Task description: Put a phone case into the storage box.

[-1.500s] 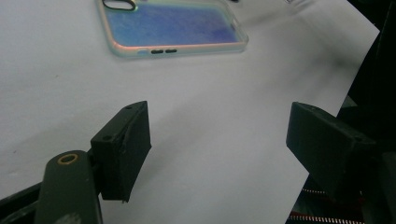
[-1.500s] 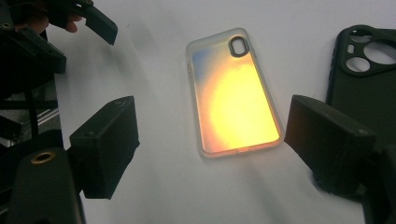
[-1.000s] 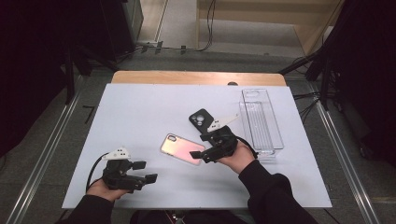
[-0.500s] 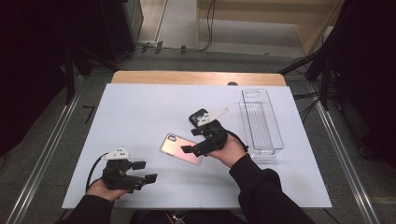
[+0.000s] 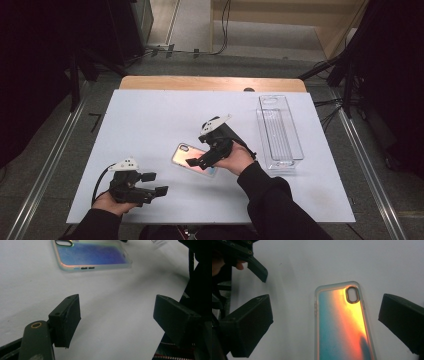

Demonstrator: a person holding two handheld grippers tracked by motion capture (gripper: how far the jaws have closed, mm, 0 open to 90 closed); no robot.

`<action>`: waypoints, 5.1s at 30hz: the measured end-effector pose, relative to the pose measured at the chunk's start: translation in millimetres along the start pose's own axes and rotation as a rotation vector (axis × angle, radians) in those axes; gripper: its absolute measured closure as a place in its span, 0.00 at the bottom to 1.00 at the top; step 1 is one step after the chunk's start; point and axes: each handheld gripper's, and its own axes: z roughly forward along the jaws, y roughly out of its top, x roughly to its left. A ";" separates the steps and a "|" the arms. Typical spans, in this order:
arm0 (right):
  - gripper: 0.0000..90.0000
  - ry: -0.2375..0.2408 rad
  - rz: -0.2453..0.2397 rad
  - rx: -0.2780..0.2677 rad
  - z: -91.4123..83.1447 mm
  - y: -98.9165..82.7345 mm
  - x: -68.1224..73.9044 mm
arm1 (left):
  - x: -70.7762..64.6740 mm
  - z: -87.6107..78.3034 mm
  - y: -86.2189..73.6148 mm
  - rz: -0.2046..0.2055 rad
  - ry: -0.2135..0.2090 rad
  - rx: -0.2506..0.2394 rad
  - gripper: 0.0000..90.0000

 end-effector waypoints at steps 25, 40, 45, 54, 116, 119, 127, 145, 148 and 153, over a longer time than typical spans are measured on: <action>0.00 -0.042 -0.014 0.017 27.0 -19.4 -14.8 | 0.1 0.1 0.0 0.000 -0.004 0.000 0.25; 0.00 -0.057 -0.069 0.074 43.9 -32.5 -14.4 | 0.3 0.2 0.0 -0.001 -0.006 0.002 0.25; 0.01 -0.065 -0.116 0.077 43.4 -34.5 -14.3 | 0.3 0.4 -0.1 -0.002 -0.006 0.001 0.25; 0.06 -0.127 -0.202 0.093 45.5 -36.6 -8.6 | -0.1 0.8 -0.1 -0.002 -0.005 0.002 0.25; 0.17 -0.160 0.096 -0.131 -60.1 -50.6 15.0 | -9.6 21.6 52.2 -0.051 -0.030 0.008 0.24; 0.17 -0.196 0.127 -0.142 -60.0 -53.2 17.4 | -11.0 22.6 60.7 -0.078 -0.041 0.002 0.25; 0.17 -0.280 0.197 -0.172 -54.5 -59.6 25.7 | -15.6 27.6 80.1 -0.116 -0.024 0.004 0.25; 0.17 -0.358 0.303 -0.259 -40.5 -58.7 35.6 | -21.7 41.4 108.5 -0.125 0.012 -0.027 0.25; 0.17 -0.356 0.321 -0.274 -36.8 -57.6 38.0 | -21.0 42.6 110.9 -0.130 0.019 -0.025 0.25; 0.17 -0.352 0.348 -0.306 -32.9 -58.6 40.7 | -18.0 43.0 114.0 -0.154 0.023 -0.030 0.25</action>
